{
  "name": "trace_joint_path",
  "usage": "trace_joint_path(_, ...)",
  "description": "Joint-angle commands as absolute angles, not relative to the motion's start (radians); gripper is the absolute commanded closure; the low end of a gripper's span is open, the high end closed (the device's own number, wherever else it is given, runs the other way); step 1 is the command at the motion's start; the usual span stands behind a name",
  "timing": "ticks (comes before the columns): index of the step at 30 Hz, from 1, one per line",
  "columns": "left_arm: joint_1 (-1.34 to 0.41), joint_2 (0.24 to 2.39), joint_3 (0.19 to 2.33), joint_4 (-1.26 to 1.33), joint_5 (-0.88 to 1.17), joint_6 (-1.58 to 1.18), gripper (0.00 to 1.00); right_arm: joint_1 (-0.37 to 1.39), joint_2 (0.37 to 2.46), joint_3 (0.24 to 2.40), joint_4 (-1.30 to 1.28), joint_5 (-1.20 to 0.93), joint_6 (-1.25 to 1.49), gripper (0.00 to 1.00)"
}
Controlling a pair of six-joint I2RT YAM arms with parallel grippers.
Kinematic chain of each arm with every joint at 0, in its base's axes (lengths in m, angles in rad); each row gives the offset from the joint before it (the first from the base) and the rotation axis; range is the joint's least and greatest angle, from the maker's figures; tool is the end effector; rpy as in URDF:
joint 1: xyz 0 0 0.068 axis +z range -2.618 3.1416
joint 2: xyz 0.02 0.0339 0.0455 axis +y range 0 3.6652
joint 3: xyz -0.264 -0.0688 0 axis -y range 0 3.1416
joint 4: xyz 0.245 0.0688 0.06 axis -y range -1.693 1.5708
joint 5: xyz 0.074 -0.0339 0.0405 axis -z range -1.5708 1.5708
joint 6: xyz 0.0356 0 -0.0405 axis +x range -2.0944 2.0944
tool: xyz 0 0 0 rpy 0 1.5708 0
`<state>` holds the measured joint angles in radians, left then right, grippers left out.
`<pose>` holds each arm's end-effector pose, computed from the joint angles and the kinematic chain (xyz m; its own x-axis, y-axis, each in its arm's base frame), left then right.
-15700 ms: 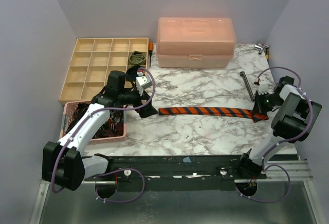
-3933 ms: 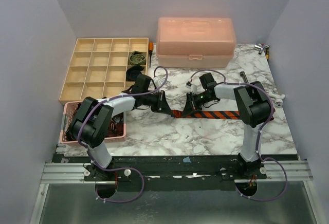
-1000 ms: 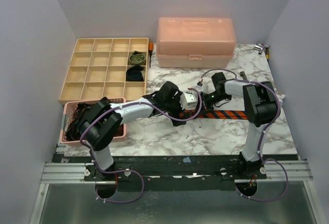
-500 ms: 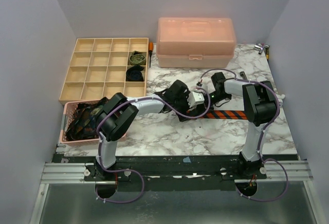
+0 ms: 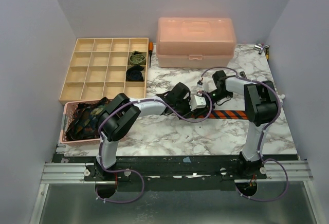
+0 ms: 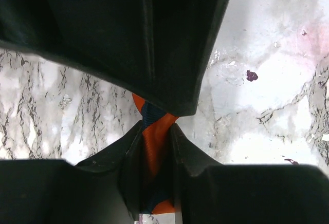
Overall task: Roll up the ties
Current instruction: Roll the tie at the center of the board.
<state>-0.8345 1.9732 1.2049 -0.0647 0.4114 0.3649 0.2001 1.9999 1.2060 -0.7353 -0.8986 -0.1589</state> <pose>0.2668 -0.3156 0.1504 -0.1574 0.6607 -0.7340 0.9805 0.1931 -0.0364 0.3359 0.0965 0.1248 -0.9422 -0.2916 -0.1648 -0.3086 0.5648 0.7654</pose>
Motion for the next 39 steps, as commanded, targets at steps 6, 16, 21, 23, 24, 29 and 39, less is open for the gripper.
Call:
trace_joint_path(6,-0.847,1.993,1.142,-0.192,0.426,0.411,0.76,0.071,1.919,1.266,-0.834,-0.773,-0.267,0.50)
trace_joint_path(16,-0.847,1.996,1.164,-0.248,0.476,0.405,0.74,0.007,1.953,1.219,-0.760,-0.590,-0.311,0.55)
trace_joint_path(21,-0.847,1.996,1.158,-0.258,0.476,0.402,0.74,0.007,1.935,1.148,-0.782,-0.607,-0.334,0.61)
trace_joint_path(23,-0.847,1.996,1.155,-0.259,0.478,0.399,0.74,0.007,1.912,1.132,-0.798,-0.612,-0.346,0.62)
trace_joint_path(24,-0.847,1.996,1.152,-0.259,0.477,0.397,0.74,0.008,1.901,1.129,-0.806,-0.617,-0.351,0.63)
trace_joint_path(29,-0.847,1.994,1.150,-0.258,0.474,0.387,0.74,0.008,1.856,1.134,-0.862,-0.628,-0.370,0.63)
trace_joint_path(39,-0.847,1.987,1.145,-0.278,0.490,0.356,0.71,0.007,1.795,1.091,-0.881,-0.545,-0.413,0.55)
